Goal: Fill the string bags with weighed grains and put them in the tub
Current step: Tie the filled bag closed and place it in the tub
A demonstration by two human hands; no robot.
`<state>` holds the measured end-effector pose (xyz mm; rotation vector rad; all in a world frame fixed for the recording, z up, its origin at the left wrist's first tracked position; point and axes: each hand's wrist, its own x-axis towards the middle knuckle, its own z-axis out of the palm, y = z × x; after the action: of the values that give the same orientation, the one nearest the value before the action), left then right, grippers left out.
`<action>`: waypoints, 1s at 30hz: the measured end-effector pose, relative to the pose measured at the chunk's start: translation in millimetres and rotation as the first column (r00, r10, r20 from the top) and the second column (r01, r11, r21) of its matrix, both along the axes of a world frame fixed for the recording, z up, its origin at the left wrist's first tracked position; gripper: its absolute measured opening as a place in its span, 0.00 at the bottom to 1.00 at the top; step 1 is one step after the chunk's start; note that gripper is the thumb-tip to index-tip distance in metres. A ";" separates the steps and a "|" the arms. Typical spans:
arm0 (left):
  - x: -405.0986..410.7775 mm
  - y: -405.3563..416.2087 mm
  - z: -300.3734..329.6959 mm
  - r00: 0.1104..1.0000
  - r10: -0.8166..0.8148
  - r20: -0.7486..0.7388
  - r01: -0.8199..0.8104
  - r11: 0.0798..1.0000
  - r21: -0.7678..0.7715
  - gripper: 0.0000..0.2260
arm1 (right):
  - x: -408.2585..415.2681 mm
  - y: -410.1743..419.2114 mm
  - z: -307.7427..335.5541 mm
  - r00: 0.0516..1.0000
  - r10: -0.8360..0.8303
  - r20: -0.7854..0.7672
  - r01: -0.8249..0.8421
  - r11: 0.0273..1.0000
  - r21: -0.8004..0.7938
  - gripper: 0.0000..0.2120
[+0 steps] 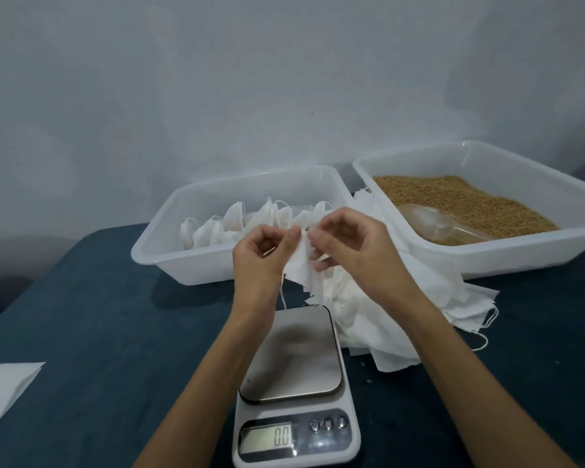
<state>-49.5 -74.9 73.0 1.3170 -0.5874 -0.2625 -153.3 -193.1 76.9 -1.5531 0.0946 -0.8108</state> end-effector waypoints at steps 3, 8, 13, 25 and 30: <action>-2.0 -1.4 -7.5 1.000 0.002 0.018 -0.002 1.000 -0.009 0.08 | 3.9 3.2 -8.1 0.996 0.007 -0.089 -0.012 0.998 -0.063 0.10; -1.2 6.0 -11.8 0.989 -0.129 -0.073 0.123 0.989 -0.087 0.09 | 5.7 -0.6 -13.3 0.989 -0.051 -0.138 0.038 0.995 -0.088 0.12; -1.4 9.5 -12.7 0.998 -0.068 0.017 0.069 0.995 -0.073 0.09 | 7.6 2.6 -16.3 0.988 -0.064 -0.139 0.045 0.989 -0.139 0.09; 2.7 8.4 -15.4 0.982 0.017 0.188 -0.030 0.997 0.066 0.11 | 1.4 0.5 -7.6 0.983 -0.174 -0.049 0.179 0.975 0.128 0.05; 4.2 11.3 -14.0 0.935 -0.287 -0.206 0.276 0.958 -0.085 0.14 | -0.4 2.6 -3.0 0.998 -0.065 -0.025 0.068 0.985 0.160 0.11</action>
<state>-45.3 -63.6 59.1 1.1313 -0.5927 -0.6147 -153.8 -190.5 73.9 -1.4115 0.2226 -0.8205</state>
